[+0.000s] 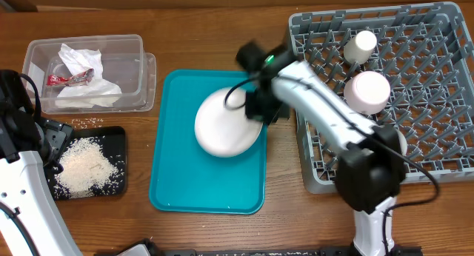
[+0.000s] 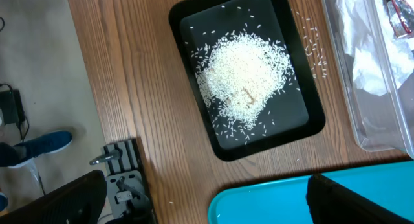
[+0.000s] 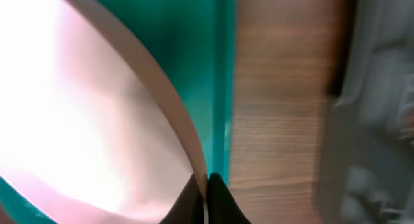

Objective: Sort waste into correct bins and load items into the dishwasher
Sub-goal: 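Lift the plate and carry it to the rack's back area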

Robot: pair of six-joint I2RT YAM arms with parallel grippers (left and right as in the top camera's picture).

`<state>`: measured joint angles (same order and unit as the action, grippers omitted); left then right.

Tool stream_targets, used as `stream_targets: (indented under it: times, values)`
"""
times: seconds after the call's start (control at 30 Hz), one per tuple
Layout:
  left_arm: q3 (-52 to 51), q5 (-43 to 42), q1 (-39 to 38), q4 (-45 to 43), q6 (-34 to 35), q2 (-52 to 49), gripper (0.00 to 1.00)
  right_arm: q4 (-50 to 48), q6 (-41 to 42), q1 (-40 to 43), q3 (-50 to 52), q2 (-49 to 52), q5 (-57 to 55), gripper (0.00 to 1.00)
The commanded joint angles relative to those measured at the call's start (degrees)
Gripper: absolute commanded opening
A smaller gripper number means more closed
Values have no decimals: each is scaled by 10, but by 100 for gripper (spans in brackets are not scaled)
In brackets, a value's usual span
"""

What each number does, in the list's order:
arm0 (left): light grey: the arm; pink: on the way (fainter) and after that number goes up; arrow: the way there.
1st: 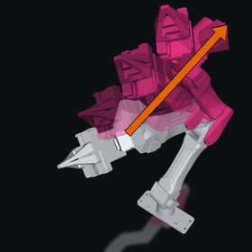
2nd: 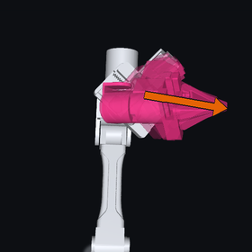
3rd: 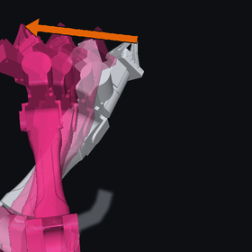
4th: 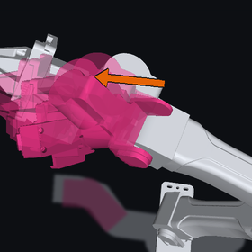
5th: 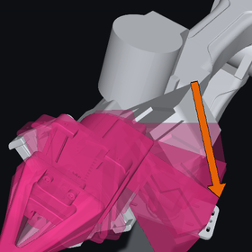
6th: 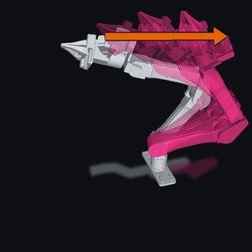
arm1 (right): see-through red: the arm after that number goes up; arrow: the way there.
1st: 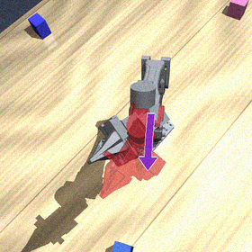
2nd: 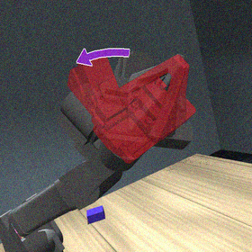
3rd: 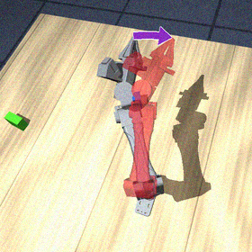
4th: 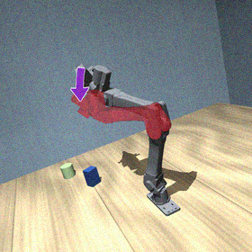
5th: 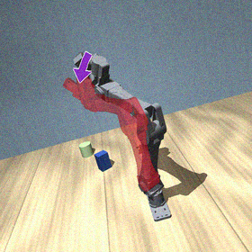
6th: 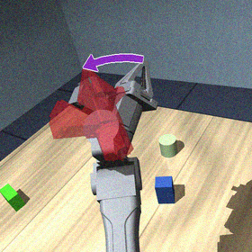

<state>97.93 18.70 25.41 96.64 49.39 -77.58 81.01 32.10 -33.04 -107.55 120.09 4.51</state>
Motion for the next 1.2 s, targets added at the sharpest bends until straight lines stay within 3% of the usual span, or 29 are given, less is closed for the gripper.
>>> stream_targets:
  times: [0.0,0.17,0.4,0.8,1.17]
  values:
    - [5,8,3,2,8,0,100,52,-35,65,-131,-89,-68,4]
    - [5,8,3,2,8,0,100,75,-73,156,-212,-120,-94,4]
    - [5,8,3,2,8,0,100,66,-66,268,-206,-126,-297,4]
    - [5,8,3,2,8,0,100,-86,-66,266,-82,-126,-444,4]
    - [5,8,3,2,8,0,100,-189,-66,251,42,-126,-458,4]
